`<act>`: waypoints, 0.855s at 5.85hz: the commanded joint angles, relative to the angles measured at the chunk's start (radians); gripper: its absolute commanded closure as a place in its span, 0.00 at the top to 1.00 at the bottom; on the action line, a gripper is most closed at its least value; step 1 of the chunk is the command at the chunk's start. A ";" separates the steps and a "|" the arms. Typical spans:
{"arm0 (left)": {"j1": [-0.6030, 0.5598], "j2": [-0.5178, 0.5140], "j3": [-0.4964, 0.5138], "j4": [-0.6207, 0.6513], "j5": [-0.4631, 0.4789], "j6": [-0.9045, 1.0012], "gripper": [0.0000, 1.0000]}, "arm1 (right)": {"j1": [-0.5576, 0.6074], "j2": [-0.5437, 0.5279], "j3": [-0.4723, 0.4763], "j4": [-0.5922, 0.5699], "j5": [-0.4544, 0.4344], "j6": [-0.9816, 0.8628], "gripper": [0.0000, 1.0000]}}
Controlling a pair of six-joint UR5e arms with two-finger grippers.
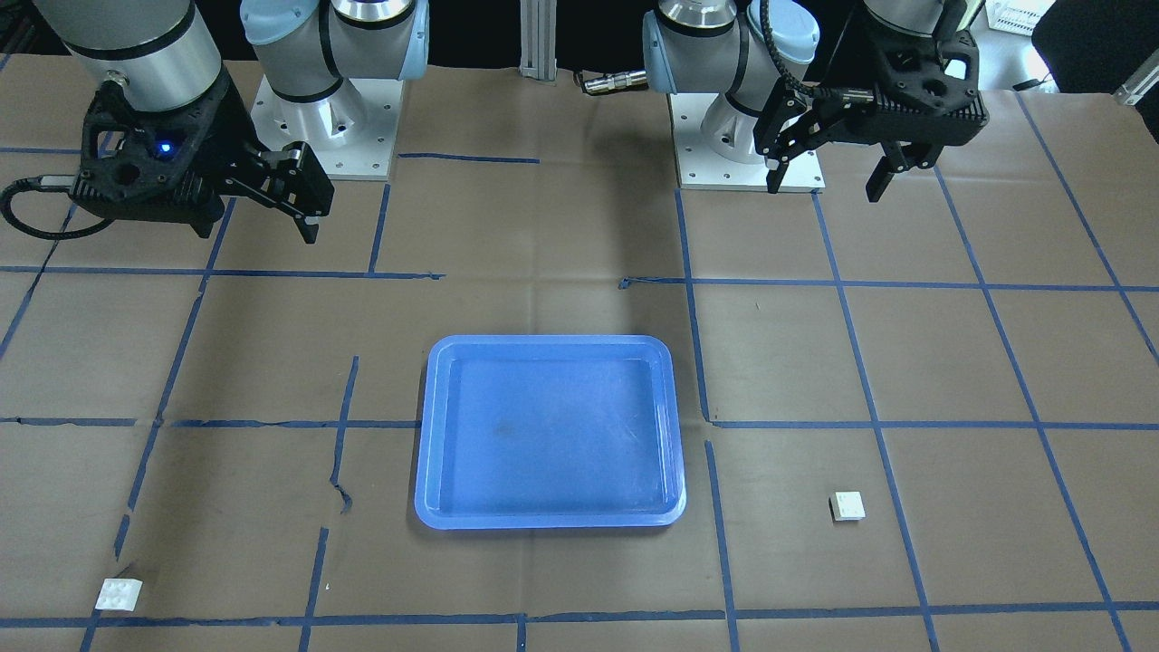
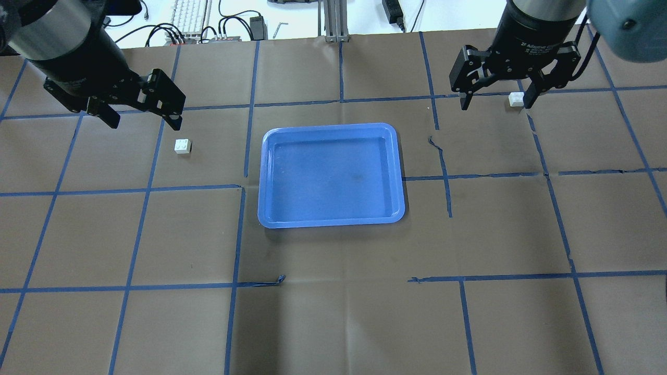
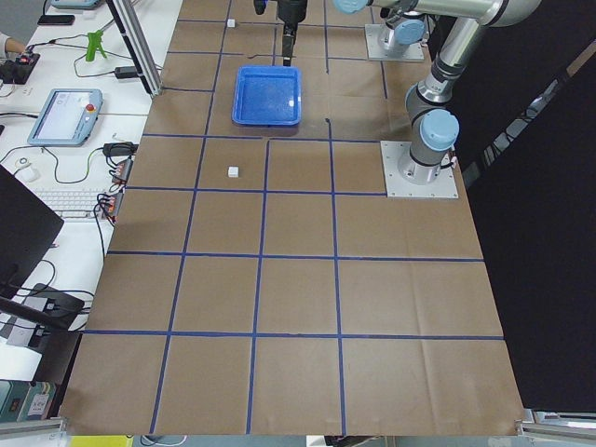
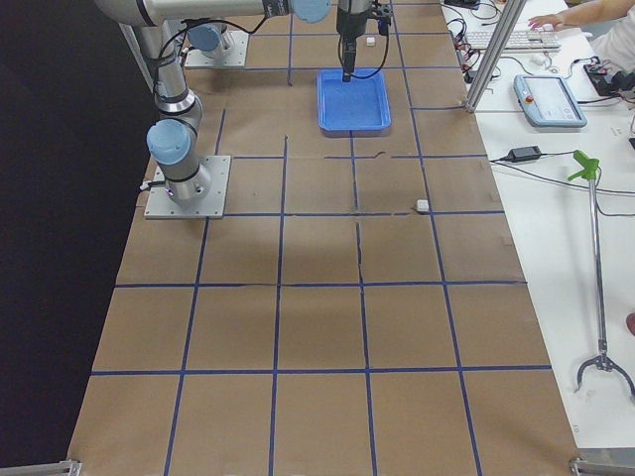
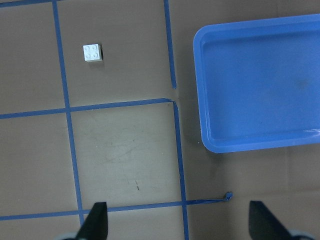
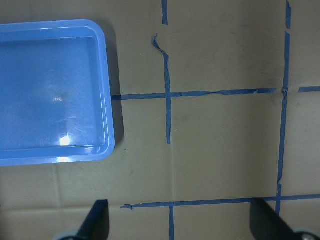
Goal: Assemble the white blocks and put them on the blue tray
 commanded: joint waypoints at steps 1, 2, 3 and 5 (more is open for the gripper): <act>-0.001 0.001 -0.001 -0.002 0.001 0.000 0.99 | 0.000 0.000 0.000 0.000 -0.001 0.000 1.00; -0.001 0.004 -0.013 0.005 0.000 0.000 0.99 | 0.000 -0.002 0.000 0.000 -0.001 0.003 1.00; 0.000 0.004 -0.014 0.007 -0.002 0.000 0.99 | 0.000 -0.002 0.000 0.000 -0.001 0.000 1.00; 0.025 0.006 -0.004 0.007 0.003 0.013 0.99 | 0.000 0.000 0.000 0.000 -0.001 0.000 1.00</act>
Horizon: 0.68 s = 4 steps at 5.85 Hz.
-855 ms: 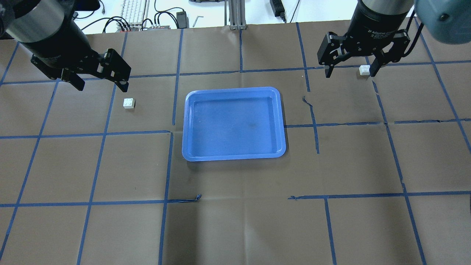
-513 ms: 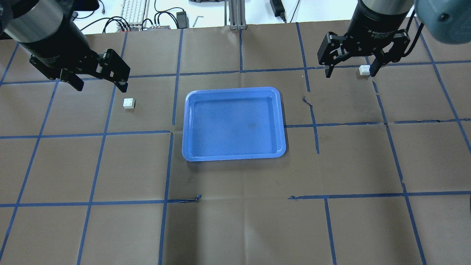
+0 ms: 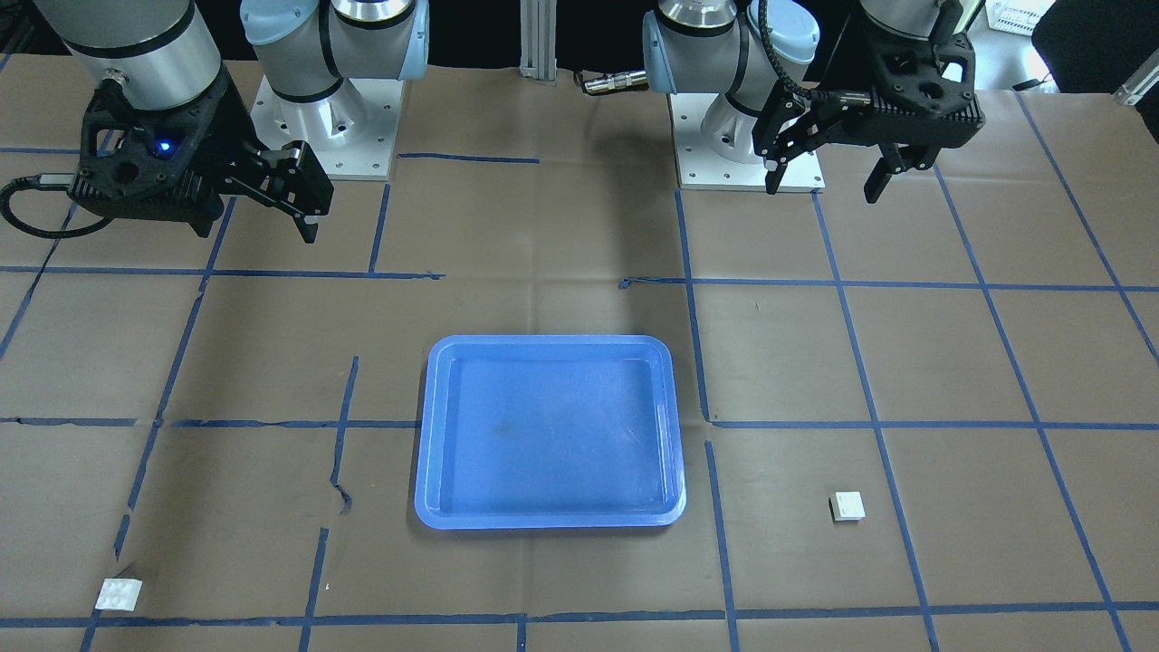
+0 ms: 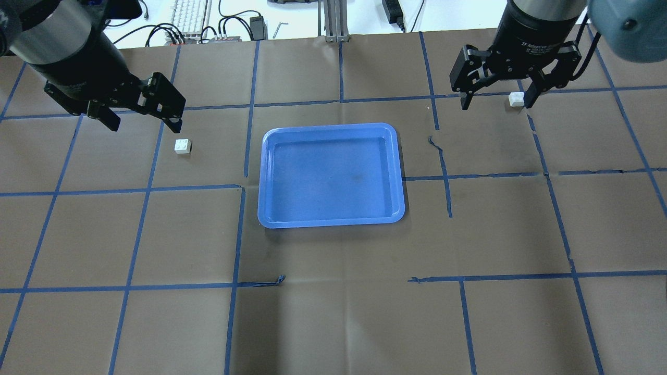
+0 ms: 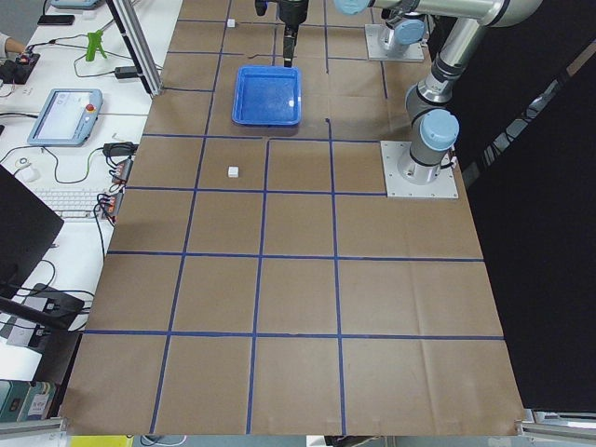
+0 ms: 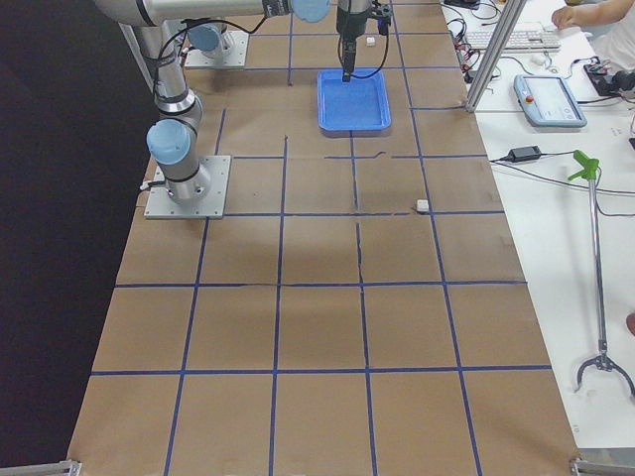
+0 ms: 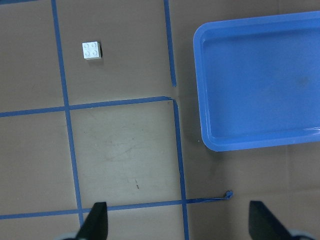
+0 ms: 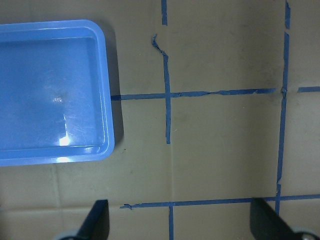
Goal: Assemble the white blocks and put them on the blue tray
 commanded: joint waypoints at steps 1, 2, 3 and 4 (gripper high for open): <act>0.062 -0.024 -0.010 0.001 0.002 0.011 0.99 | 0.000 0.000 0.000 0.000 0.000 0.001 1.00; 0.132 -0.098 -0.013 0.009 0.000 0.017 0.99 | 0.002 0.000 0.000 -0.001 0.000 0.003 1.00; 0.191 -0.201 -0.013 0.101 -0.001 0.025 0.99 | 0.000 0.000 0.000 -0.002 0.000 0.001 1.00; 0.212 -0.282 -0.013 0.207 -0.002 0.087 0.99 | 0.000 0.001 0.000 0.000 -0.002 0.001 1.00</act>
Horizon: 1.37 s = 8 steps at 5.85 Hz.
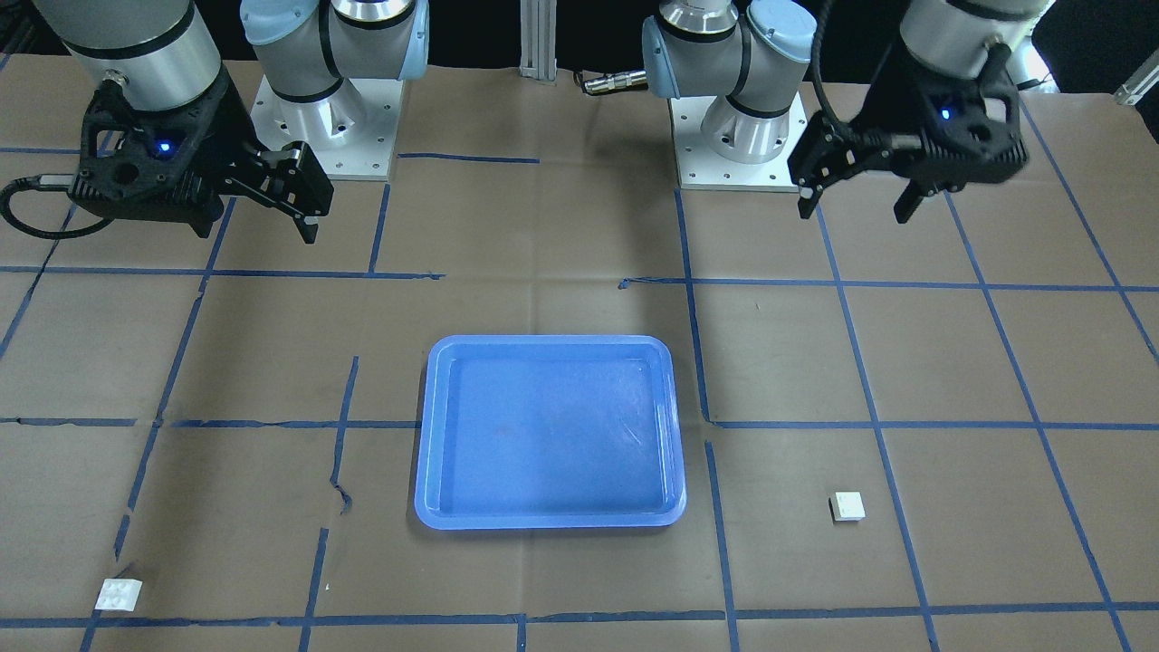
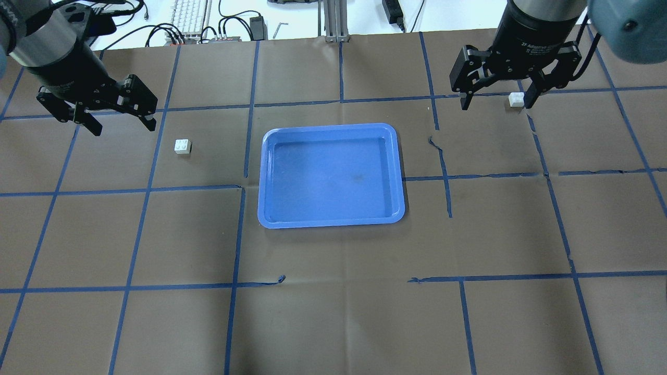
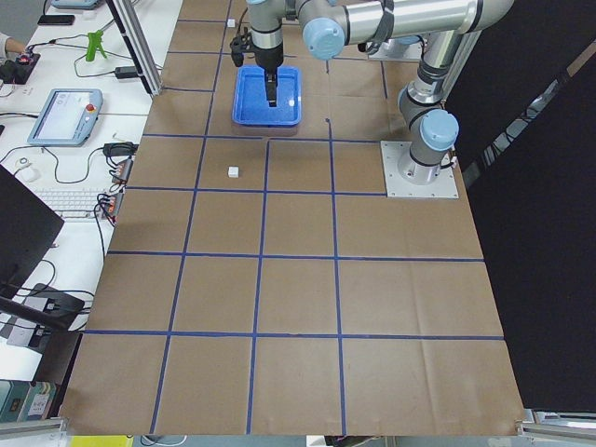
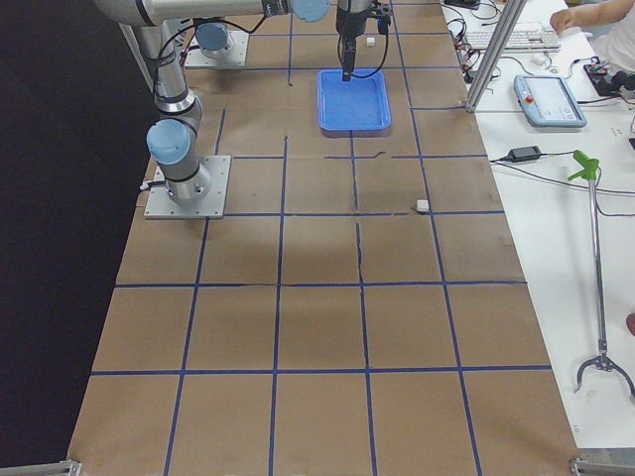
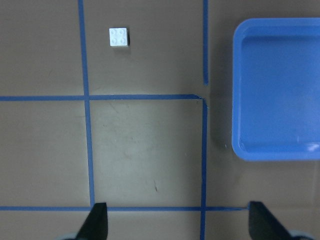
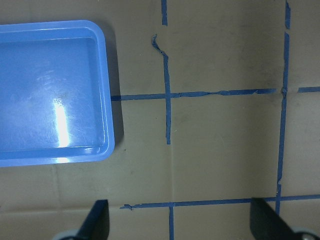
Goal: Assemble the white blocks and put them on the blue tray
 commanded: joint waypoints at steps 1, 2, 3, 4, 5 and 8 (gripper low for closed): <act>0.036 -0.169 -0.004 0.223 -0.008 0.078 0.99 | 0.000 0.001 0.000 0.012 -0.001 0.000 1.00; 0.036 -0.276 -0.001 0.361 -0.010 0.078 0.99 | 0.000 0.000 0.000 0.007 -0.001 0.003 1.00; 0.036 -0.365 0.003 0.465 -0.010 0.078 0.99 | 0.001 0.000 -0.001 0.007 -0.001 0.003 1.00; 0.036 -0.423 -0.008 0.489 -0.011 0.076 0.99 | 0.000 0.000 -0.002 0.016 0.000 -0.032 1.00; 0.036 -0.471 -0.032 0.491 -0.010 0.078 0.99 | 0.000 0.000 -0.002 0.006 -0.007 -0.253 1.00; 0.035 -0.498 -0.053 0.561 -0.011 0.078 0.93 | -0.065 0.010 -0.002 -0.048 -0.009 -0.719 1.00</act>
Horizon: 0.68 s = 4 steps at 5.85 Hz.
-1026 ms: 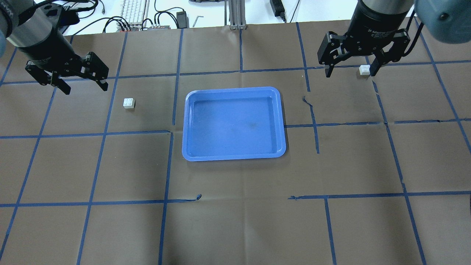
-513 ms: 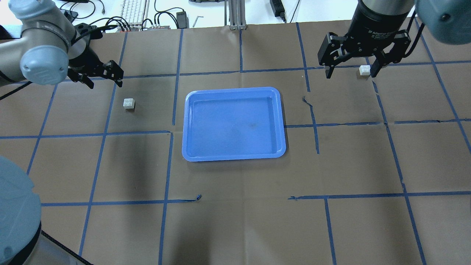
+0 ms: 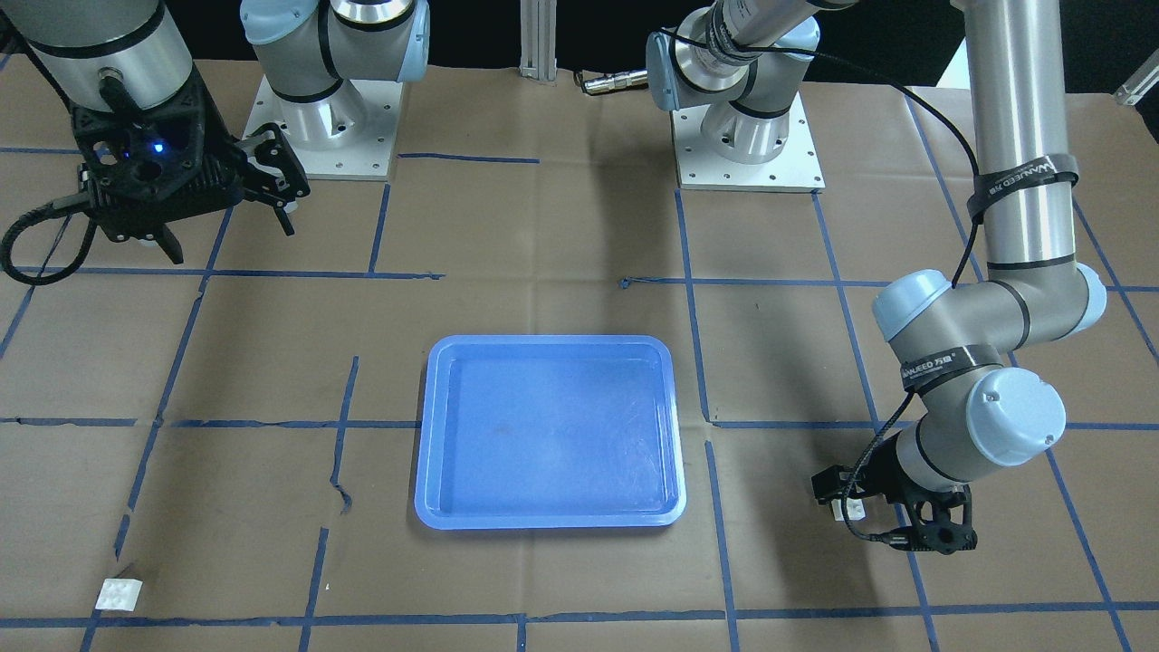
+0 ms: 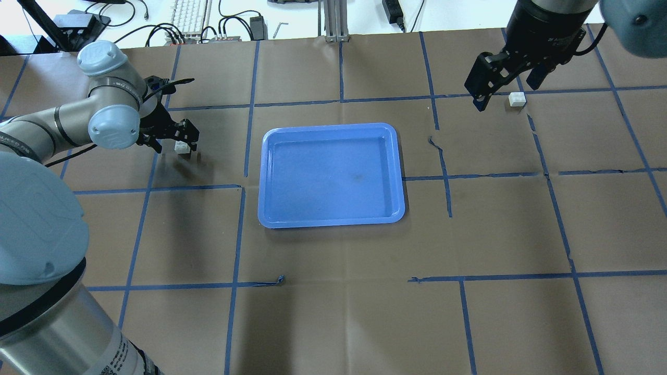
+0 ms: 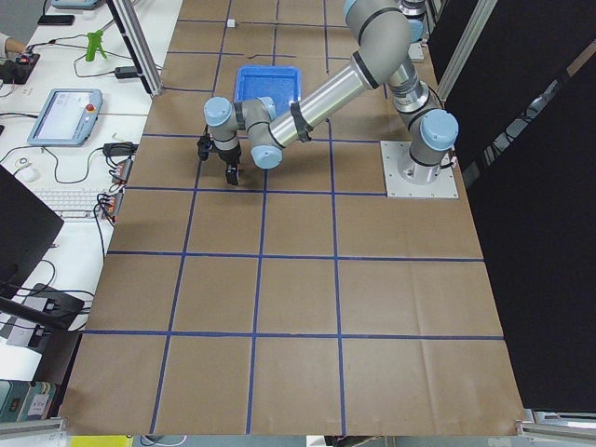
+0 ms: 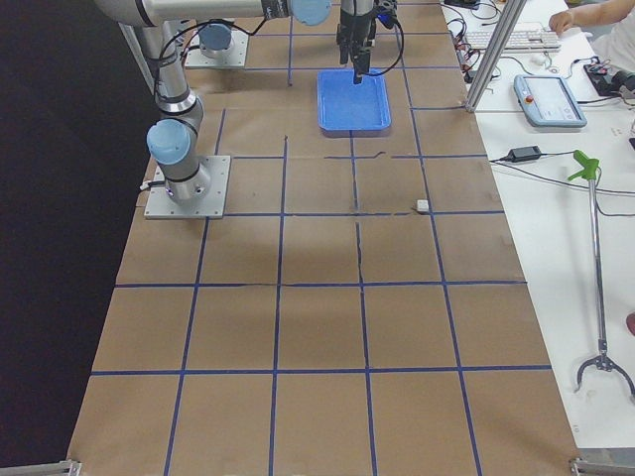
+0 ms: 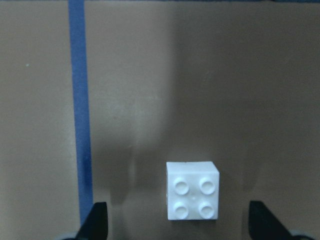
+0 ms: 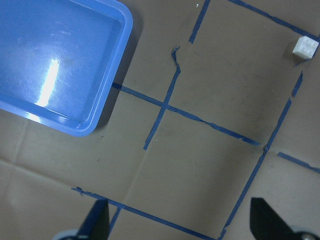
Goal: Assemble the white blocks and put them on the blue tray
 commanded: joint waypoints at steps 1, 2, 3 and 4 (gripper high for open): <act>0.000 0.007 -0.002 0.007 0.000 0.001 0.93 | -0.047 0.035 -0.004 -0.020 0.002 -0.368 1.00; 0.000 0.011 -0.002 0.010 -0.002 0.004 0.83 | -0.081 0.060 -0.010 -0.030 0.007 -0.550 1.00; 0.000 0.009 0.004 0.010 -0.002 0.007 0.50 | -0.107 0.092 -0.022 -0.031 0.008 -0.733 1.00; 0.000 0.012 0.015 0.010 -0.003 0.010 0.24 | -0.144 0.127 -0.051 -0.031 0.010 -0.924 1.00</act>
